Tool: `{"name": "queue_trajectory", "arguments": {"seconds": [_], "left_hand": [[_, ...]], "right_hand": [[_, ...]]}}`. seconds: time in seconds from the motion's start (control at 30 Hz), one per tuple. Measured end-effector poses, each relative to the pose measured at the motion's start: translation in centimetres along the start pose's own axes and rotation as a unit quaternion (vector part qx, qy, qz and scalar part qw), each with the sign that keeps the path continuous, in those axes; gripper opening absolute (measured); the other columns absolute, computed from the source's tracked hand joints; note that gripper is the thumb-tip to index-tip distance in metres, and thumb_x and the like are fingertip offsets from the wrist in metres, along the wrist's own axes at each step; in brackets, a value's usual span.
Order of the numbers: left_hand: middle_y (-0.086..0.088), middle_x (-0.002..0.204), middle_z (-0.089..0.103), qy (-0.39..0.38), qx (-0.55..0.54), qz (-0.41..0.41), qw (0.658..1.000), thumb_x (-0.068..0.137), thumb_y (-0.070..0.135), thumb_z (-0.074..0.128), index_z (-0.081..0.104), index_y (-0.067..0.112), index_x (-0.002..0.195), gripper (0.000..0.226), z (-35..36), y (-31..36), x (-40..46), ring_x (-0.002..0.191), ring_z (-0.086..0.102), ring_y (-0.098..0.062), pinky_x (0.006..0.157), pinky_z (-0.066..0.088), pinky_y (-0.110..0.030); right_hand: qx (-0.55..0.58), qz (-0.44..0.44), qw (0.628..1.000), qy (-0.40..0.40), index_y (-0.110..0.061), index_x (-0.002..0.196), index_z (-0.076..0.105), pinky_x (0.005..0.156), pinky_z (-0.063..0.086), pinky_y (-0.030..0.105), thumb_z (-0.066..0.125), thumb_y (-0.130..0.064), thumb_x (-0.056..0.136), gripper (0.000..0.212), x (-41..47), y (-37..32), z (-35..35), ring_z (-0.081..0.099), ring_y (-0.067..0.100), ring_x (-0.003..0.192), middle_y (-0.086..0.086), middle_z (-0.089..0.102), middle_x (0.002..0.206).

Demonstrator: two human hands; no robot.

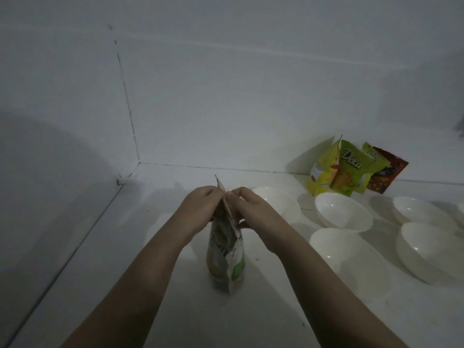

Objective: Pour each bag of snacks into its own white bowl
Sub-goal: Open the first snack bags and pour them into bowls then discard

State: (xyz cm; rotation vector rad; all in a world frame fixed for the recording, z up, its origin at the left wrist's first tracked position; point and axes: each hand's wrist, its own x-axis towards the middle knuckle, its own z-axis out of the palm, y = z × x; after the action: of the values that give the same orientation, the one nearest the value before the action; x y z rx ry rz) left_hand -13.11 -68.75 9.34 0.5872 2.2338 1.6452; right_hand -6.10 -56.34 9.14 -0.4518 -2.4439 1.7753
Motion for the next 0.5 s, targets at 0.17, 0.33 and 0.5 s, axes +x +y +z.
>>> {"name": "queue_trajectory", "arguments": {"seconds": [0.17, 0.33, 0.5], "left_hand": [[0.002, 0.077, 0.069, -0.060, -0.117, 0.013, 0.991, 0.102, 0.026, 0.043, 0.066, 0.016, 0.084, 0.031, 0.6, -0.7, -0.1, 0.081, 0.064, -0.019, 0.078, 0.052, -0.033], [0.005, 0.071, 0.066, -0.038, -0.193, 0.004, 0.980, 0.104, 0.024, 0.040, 0.060, 0.018, 0.074, 0.037, 1.5, -1.2, 0.1, 0.075, 0.064, -0.011, 0.070, 0.048, -0.028], [0.005, 0.063, 0.049, -0.052, -0.189, 0.055, 0.979, 0.104, 0.018, 0.040, 0.048, 0.014, 0.075, 0.030, 1.9, -1.3, 0.0, 0.061, 0.048, -0.009, 0.063, 0.040, -0.025]], "right_hand": [[0.007, 0.007, 1.000, 0.022, -0.002, 0.101, 0.061, 0.094, 0.054, 0.047, 0.050, -0.056, 0.095, 0.055, -0.5, -0.3, -0.1, 0.061, 0.018, 0.080, 0.008, 0.063, 0.083], [-0.050, 0.001, 0.998, 0.030, -0.016, 0.086, 0.060, 0.082, 0.053, 0.036, 0.057, -0.048, 0.093, 0.032, -0.9, -0.6, 0.0, 0.060, 0.013, 0.078, -0.003, 0.063, 0.081], [-0.103, -0.006, 0.992, 0.075, 0.002, 0.088, 0.056, 0.070, 0.043, 0.034, 0.050, -0.046, 0.095, 0.049, -0.6, -1.4, 0.1, 0.053, 0.016, 0.073, 0.003, 0.057, 0.079]]}}
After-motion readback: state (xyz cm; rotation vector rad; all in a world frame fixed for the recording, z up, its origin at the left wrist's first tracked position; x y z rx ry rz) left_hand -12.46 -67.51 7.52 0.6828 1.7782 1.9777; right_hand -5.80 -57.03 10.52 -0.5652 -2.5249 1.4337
